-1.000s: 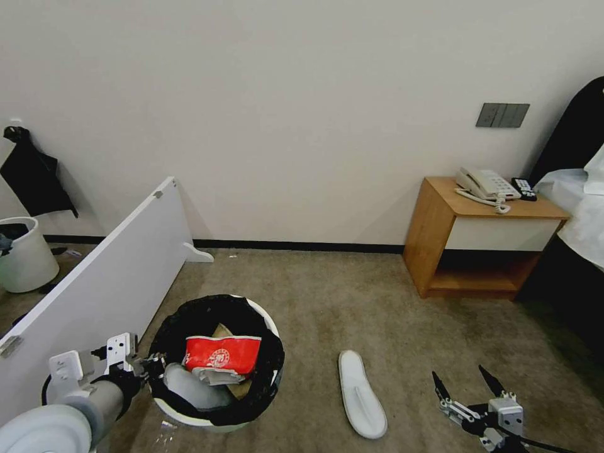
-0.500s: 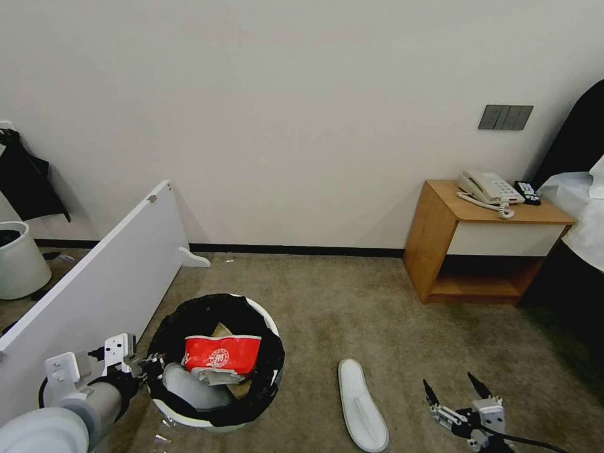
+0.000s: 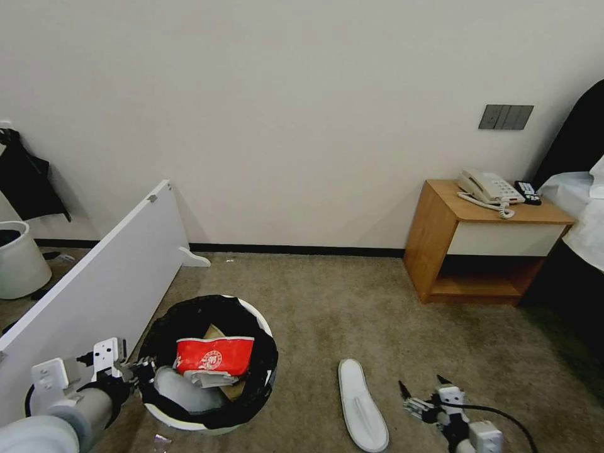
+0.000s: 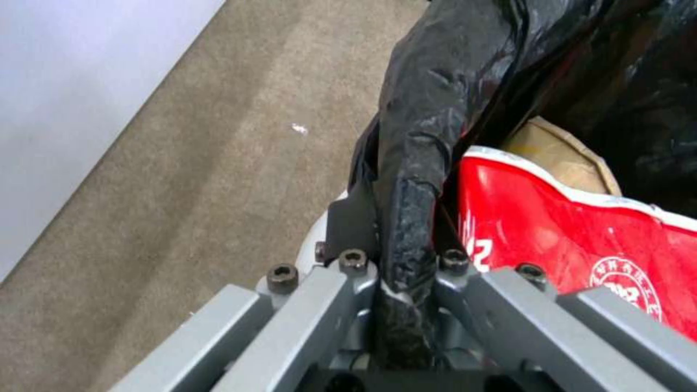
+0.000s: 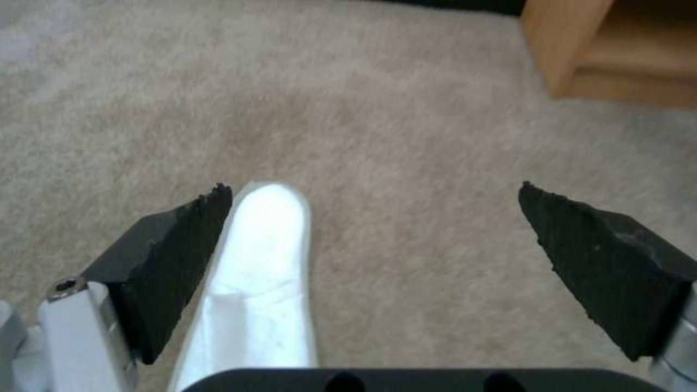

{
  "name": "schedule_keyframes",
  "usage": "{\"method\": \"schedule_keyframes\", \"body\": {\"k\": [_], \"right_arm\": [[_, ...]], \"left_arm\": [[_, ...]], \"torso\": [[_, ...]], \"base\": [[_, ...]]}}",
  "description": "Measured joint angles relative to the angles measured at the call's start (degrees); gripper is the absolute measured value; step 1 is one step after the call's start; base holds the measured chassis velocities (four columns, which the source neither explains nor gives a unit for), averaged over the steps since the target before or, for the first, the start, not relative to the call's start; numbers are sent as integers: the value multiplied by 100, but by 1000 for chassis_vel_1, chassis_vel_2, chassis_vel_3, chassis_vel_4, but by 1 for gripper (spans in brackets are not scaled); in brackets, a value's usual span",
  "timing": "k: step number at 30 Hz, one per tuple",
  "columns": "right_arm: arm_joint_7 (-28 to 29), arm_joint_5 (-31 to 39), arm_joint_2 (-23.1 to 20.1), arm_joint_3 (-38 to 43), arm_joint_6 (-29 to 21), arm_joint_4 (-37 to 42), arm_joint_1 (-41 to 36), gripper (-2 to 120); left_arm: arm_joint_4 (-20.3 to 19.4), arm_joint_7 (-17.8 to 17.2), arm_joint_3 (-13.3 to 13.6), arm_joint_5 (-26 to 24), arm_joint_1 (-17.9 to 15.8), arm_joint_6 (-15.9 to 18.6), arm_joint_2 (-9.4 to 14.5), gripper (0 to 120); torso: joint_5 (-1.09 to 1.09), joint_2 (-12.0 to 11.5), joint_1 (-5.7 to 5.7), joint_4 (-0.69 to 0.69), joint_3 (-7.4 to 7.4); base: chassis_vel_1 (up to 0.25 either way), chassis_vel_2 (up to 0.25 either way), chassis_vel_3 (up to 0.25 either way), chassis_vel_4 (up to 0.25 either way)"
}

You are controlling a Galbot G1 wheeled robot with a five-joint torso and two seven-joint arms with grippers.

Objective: Pick up the trash bin, then pick up the garbage from the floor and place it into the trash bin.

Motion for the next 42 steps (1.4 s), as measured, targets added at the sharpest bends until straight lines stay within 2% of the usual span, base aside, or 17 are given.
{"method": "schedule_keyframes", "body": {"k": [6, 19, 31, 42], "right_arm": [[84, 22, 70, -575, -183, -465, 416, 100], [176, 15, -40, -1178, -511, -1025, 664, 100], [232, 7, 128, -1425, -599, -1567, 1014, 100], [204, 32, 184, -1457, -582, -1761, 1189, 100]], "left_arm": [[-2, -7, -2, 4, 30, 0, 14, 2], [-73, -8, -28, 9, 81, 1, 17, 2], [-187, -7, -95, 24, 210, 1, -1, 2], [-221, -3, -107, 44, 252, 1, -21, 2]], "torso": [[0, 0, 0, 1, 0], [-1, 0, 1, 0, 0], [1, 0, 1, 0, 0], [0, 0, 1, 0, 0]], "base": [[0, 0, 0, 0], [0, 0, 0, 0], [0, 0, 0, 0], [0, 0, 0, 0]]}}
